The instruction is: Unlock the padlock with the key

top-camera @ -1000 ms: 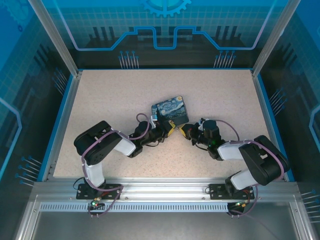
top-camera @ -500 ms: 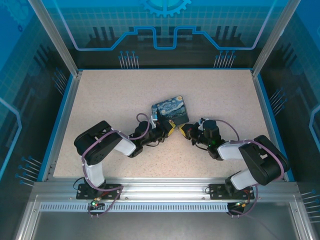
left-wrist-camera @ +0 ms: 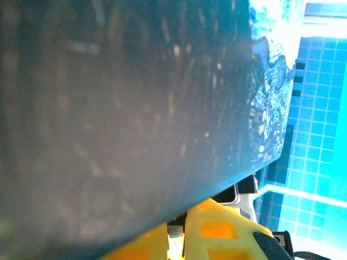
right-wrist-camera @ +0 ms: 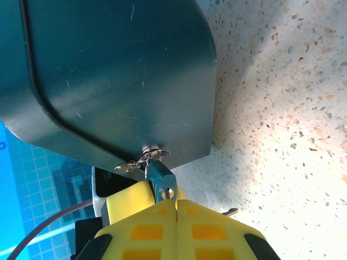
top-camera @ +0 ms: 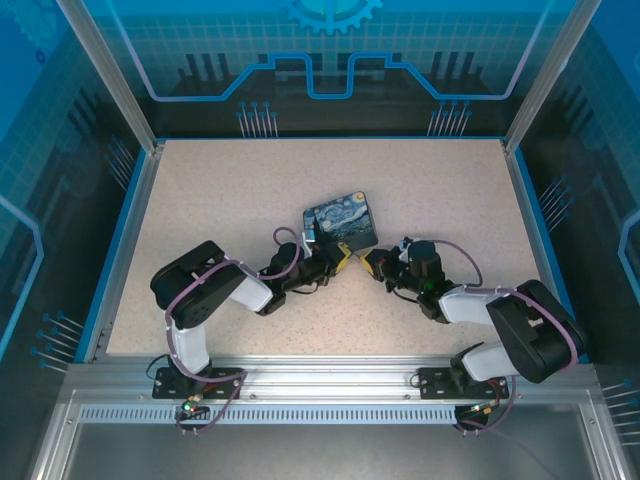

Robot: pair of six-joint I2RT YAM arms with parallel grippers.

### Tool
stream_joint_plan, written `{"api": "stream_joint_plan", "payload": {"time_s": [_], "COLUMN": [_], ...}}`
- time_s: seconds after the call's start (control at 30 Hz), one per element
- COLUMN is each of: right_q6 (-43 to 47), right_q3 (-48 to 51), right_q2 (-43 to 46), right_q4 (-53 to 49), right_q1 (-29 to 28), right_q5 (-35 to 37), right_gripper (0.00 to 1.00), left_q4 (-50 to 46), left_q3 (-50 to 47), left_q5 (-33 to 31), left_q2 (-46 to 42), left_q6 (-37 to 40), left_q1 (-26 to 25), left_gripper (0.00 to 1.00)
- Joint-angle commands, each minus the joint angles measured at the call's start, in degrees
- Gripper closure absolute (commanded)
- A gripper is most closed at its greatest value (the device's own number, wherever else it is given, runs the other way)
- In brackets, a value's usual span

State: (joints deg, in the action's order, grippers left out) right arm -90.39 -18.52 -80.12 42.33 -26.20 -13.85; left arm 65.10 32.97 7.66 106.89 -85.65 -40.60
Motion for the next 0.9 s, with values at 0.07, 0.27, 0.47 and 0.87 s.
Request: {"api": "stream_joint_plan", "payload": {"time_s": [0.07, 0.27, 0.47, 0.87], "right_q6": [1.20, 0.67, 0.35, 0.04], "right_q3": [-0.63, -1.15, -2.05, -1.79], "right_q2": [0.16, -1.43, -2.85, -2.69], "right_q4": [-1.02, 0.42, 1.42, 2.23], "right_q1": [0.18, 0.01, -0.25, -0.18], "right_q5": [0.66, 0.57, 0.44, 0.32], "right_gripper": [1.00, 1.00, 1.00, 1.00], "left_q4": [4.33, 4.17, 4.04, 3.89], "left_q3": [1.31, 1.31, 1.39, 1.17], "left_q5": [-1.07, -1.03, -0.98, -1.06], "left_q2": [0.27, -0.09, -0.03, -0.17], "left_q6": [-1.54, -1.50, -1.53, -1.35], "left_q1": [-0.38, -0.41, -0.37, -0.39], "left_gripper": [1.00, 1.00, 1.00, 1.00]}}
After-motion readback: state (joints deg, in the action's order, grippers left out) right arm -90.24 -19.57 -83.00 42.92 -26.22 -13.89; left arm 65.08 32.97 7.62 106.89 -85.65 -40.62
